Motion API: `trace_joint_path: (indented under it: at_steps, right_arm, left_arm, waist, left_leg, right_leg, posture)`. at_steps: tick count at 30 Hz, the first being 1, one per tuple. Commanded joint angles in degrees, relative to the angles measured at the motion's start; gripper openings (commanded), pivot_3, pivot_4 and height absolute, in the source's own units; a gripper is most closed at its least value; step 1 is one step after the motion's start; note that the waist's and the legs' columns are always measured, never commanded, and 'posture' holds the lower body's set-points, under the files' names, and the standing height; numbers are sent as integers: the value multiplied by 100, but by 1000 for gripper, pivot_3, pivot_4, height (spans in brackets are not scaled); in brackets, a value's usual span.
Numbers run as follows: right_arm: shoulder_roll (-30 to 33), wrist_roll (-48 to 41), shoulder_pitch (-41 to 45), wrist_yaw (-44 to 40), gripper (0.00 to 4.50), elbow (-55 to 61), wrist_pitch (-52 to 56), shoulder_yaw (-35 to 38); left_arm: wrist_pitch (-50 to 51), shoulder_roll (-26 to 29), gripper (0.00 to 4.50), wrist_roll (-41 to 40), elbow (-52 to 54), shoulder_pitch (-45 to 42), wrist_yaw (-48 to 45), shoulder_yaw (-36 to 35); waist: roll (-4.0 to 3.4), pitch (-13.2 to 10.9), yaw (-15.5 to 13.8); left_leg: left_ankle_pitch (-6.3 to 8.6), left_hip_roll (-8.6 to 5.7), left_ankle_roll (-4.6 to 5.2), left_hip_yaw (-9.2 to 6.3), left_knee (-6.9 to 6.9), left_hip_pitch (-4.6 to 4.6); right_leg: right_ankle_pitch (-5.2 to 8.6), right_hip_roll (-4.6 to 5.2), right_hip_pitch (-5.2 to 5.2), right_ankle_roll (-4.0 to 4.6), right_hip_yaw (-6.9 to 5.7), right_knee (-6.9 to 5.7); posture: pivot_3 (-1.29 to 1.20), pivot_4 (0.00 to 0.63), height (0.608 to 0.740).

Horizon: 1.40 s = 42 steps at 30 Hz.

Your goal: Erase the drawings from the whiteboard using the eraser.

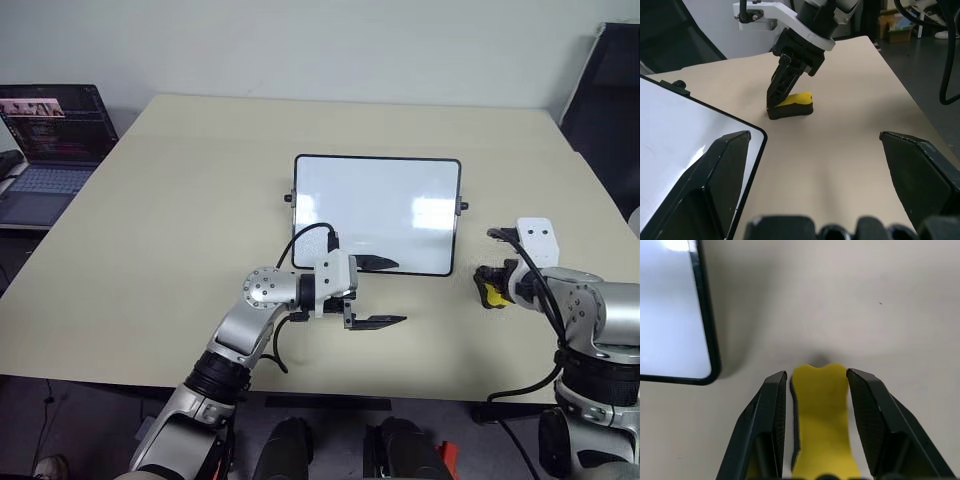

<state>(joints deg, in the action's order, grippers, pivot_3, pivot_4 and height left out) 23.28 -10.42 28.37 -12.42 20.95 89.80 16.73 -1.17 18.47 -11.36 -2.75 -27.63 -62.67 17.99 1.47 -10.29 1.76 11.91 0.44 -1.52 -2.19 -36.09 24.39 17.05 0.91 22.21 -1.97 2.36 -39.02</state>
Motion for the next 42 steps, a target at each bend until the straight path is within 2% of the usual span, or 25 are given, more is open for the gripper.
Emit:
trace_joint_path:
  at_steps: [1, 20, 23, 27, 31, 35, 37, 40, 42]
  right_arm:
    - [19, -61, 113, -8, 2117, 169, -30, 74]
    - [152, -20, 471, 34, 2117, 228, -52, 105]
    - [197, 4, 578, 45, 2117, 245, -343, 171]
    - [294, 176, 549, 228, 2117, 325, -1264, 403]
    - [226, 356, 89, 471, 2117, 621, -2156, 560]
    - [82, 506, -376, 671, 2117, 720, -2885, 467]
    - [-43, 674, -671, 842, 2117, 662, -3379, 363]
    - [-730, 850, -1303, 1306, 2117, 745, -4651, 228]
    - [-945, 979, -1634, 1454, 2117, 834, -5253, 164]
  left_arm:
    - [29, 7, 4500, -86, 291, -75, 60, -84]
    - [90, -23, 4500, -38, 394, -114, 322, -144]
    - [290, -40, 4500, 41, 394, -212, 877, -434]
    - [1036, 59, 4500, 58, 659, -244, 1986, -1172]
    - [1671, 62, 4500, 379, 1137, 192, 3279, -1853]
    - [1816, -2, 4500, 824, 1485, 615, 4086, -2005]
    - [1979, -147, 4500, 972, 1668, 871, 4571, -2151]
    - [1846, -218, 4500, 1562, 1866, 1582, 5369, -2324]
    - [1796, -348, 4500, 1740, 1901, 1879, 5754, -2388]
  waist:
    - [0, 0, -1]
    - [-1, 1, 1]
    - [-1, 1, 1]
    - [-1, 1, 4]
    - [0, 1, -1]
    - [1, 2, -2]
    - [1, 2, -9]
    - [2, 12, 5]
    - [-3, 12, 6]
  left_leg:
    - [0, 0, 0, 0, 0, 0]
    - [0, 1, 0, 0, -1, -1]
    - [0, 1, 0, 0, -2, -1]
    - [0, 1, 1, -3, -4, -1]
    - [0, 0, 1, -1, -1, 0]
    - [0, 1, 0, -2, -2, 0]
    - [-1, -1, 0, -1, -1, 0]
    - [-1, 2, 0, 0, -4, -5]
    - [0, 9, -1, 4, 3, -20]
  right_leg:
    - [0, 0, 0, 0, 1, 0]
    - [0, 0, 0, 1, 0, -3]
    - [0, 0, 0, 0, 1, -4]
    - [-1, 0, 0, 0, -1, -6]
    - [0, 4, 0, 0, 0, 0]
    - [0, 8, -1, -1, 1, -1]
    - [-1, 12, 0, -1, 1, -3]
    - [-2, 13, -4, -2, 4, -5]
    - [-2, 16, -11, -2, 11, -4]
  posture:
    - [0, 150, 740]
    - [0, 150, 740]
    - [0, 150, 740]
    - [0, 150, 740]
    - [0, 150, 740]
    - [0, 150, 740]
    - [0, 150, 740]
    - [0, 150, 740]
    - [0, 150, 740]
